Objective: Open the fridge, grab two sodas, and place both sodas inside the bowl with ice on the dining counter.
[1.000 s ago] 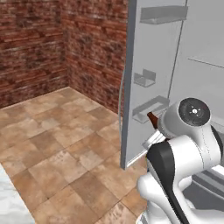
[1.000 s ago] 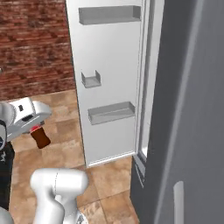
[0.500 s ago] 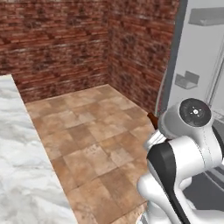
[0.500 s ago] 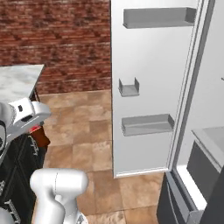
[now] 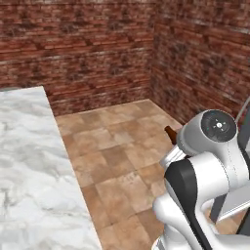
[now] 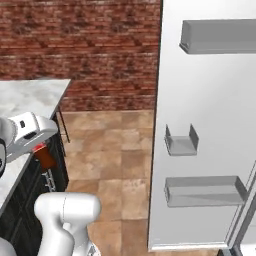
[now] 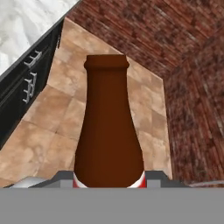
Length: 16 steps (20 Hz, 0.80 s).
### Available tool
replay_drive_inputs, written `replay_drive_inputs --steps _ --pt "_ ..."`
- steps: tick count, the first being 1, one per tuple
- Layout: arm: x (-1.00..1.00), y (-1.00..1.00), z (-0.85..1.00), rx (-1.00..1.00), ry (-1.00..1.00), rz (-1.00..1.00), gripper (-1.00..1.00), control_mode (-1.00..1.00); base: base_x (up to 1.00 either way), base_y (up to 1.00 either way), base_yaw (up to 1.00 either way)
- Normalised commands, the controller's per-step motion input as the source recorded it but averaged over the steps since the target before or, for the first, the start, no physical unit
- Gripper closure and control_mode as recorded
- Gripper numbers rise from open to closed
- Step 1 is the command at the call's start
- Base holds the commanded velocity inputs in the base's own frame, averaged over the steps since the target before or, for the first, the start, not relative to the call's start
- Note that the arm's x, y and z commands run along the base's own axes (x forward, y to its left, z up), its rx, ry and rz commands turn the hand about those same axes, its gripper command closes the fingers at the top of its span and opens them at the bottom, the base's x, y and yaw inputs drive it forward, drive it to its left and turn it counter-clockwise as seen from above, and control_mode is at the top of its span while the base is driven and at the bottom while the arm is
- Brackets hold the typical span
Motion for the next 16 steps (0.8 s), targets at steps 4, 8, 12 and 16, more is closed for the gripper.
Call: replay_drive_inputs --steps 4,8,12,16 --pt "0.00 0.00 0.00 0.00 0.00 0.00 1.00 1.00 1.00 0.38 0.16" --pt "0.00 0.00 0.00 0.00 0.00 0.00 1.00 1.00 1.00 0.30 0.15" --pt "0.00 0.00 0.00 0.00 0.00 0.00 1.00 1.00 1.00 0.31 0.15" --pt "0.00 0.00 0.00 0.00 0.00 0.00 1.00 1.00 1.00 0.31 0.17"
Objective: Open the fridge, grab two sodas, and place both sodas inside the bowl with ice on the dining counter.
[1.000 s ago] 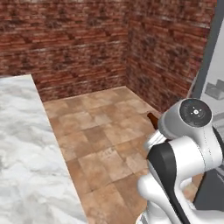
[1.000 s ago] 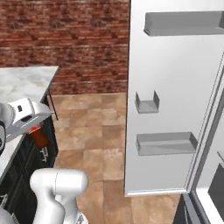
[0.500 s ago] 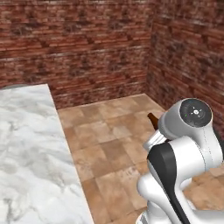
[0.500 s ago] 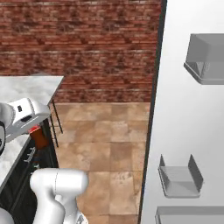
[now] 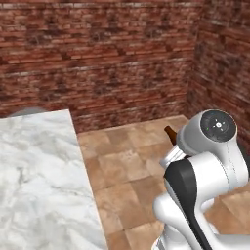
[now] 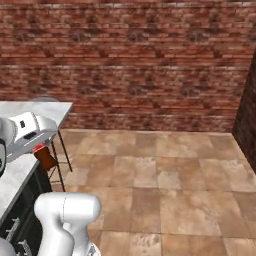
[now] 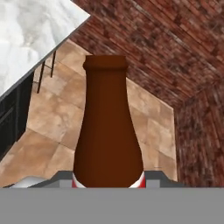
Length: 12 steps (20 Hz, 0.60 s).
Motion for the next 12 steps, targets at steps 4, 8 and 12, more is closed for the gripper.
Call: replay_drive_inputs --steps 4,8,12 --pt "0.00 0.00 0.00 0.00 0.00 0.00 1.00 1.00 1.00 0.26 0.19" --pt "0.00 0.00 0.00 0.00 0.00 0.00 1.00 1.00 1.00 0.18 0.18" --pt "0.00 0.00 0.00 0.00 0.00 0.00 1.00 1.00 1.00 0.02 0.21"
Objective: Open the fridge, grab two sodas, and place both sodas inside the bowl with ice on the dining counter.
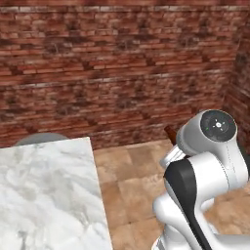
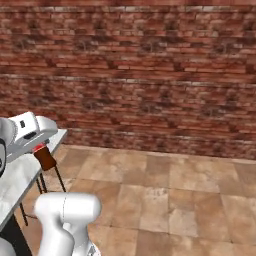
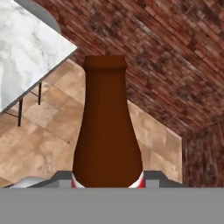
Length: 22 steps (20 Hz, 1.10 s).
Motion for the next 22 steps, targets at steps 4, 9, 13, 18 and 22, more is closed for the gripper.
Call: replay_drive_inputs --steps 4,9,13,18,22 --pt "0.00 0.00 0.00 0.00 0.00 0.00 1.00 1.00 1.00 0.00 0.24" --pt "0.00 0.00 0.00 0.00 0.00 0.00 1.00 1.00 1.00 0.00 0.32" --pt "0.00 0.00 0.00 0.00 0.00 0.00 1.00 1.00 1.00 -0.06 0.41" --pt "0.00 0.00 0.00 0.00 0.00 0.00 1.00 1.00 1.00 -0.12 0.47" --pt "0.00 0.00 0.00 0.00 0.00 0.00 1.00 1.00 0.97 -0.14 0.49"
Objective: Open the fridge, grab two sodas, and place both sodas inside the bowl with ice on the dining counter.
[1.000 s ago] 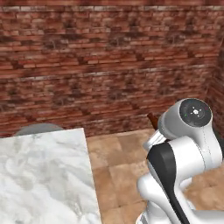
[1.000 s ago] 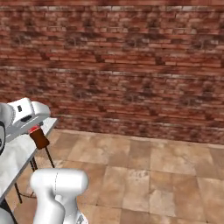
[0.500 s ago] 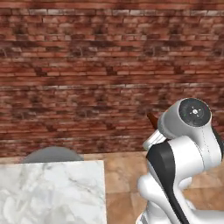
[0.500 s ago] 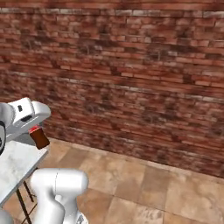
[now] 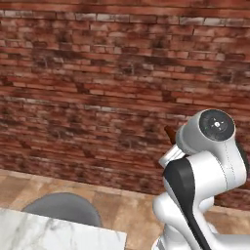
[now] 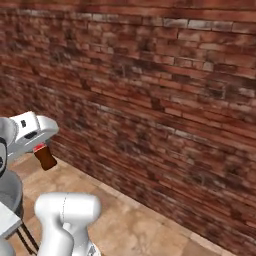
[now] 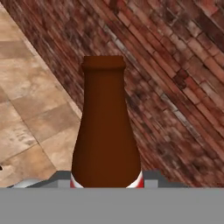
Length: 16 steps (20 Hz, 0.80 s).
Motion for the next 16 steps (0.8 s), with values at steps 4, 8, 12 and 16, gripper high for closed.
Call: replay_drive_inputs --steps 4,8,12,16 --pt "0.00 0.00 0.00 0.00 0.00 0.00 1.00 1.00 0.80 -0.19 0.51" --pt "0.00 0.00 0.00 0.00 0.00 0.00 1.00 1.00 0.72 -0.20 0.52" --pt "0.00 0.00 0.00 0.00 0.00 0.00 1.00 1.00 0.65 -0.15 0.56" --pt "0.00 0.00 0.00 0.00 0.00 0.00 1.00 1.00 0.64 -0.09 0.58"
